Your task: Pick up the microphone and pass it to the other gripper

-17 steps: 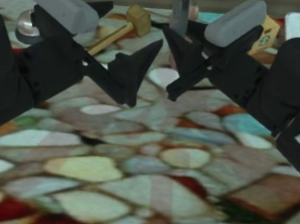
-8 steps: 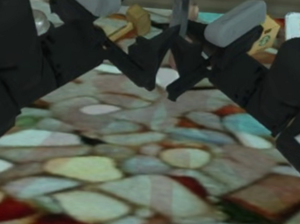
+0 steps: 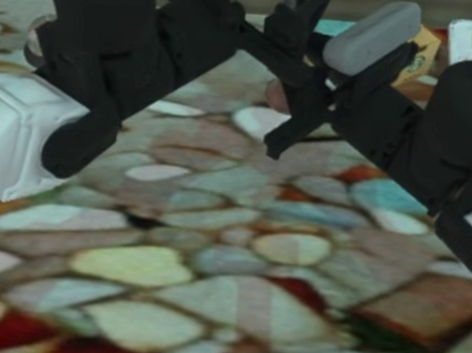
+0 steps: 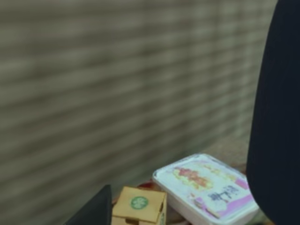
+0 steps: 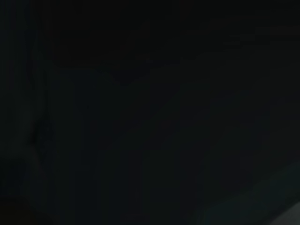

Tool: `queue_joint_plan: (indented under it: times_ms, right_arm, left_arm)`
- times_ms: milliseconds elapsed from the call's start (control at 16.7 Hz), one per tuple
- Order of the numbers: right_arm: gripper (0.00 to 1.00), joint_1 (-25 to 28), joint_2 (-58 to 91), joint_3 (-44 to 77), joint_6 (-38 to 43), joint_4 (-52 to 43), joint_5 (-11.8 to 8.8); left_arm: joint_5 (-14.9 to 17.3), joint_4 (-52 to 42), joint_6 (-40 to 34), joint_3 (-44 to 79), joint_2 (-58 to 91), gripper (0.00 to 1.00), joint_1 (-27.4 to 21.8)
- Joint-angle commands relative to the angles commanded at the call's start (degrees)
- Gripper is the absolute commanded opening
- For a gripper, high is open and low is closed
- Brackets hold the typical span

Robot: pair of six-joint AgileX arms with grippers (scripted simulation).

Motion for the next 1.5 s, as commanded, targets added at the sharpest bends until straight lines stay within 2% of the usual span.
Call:
queue_joint_plan:
  times_ms: [180,960,1500]
  right_arm:
    - [0.00,0.00,0.00,0.00,0.00,0.00,0.00]
    - [0.00,0.00,0.00,0.00,0.00,0.00,0.00]
    - [0.00,0.00,0.00,0.00,0.00,0.00,0.00]
  left_arm:
    - [0.00,0.00,0.00,0.00,0.00,1.00,0.00]
    - [0.00,0.00,0.00,0.00,0.00,0.02,0.00]
    - [0.00,0.00,0.00,0.00,0.00,0.00,0.00]
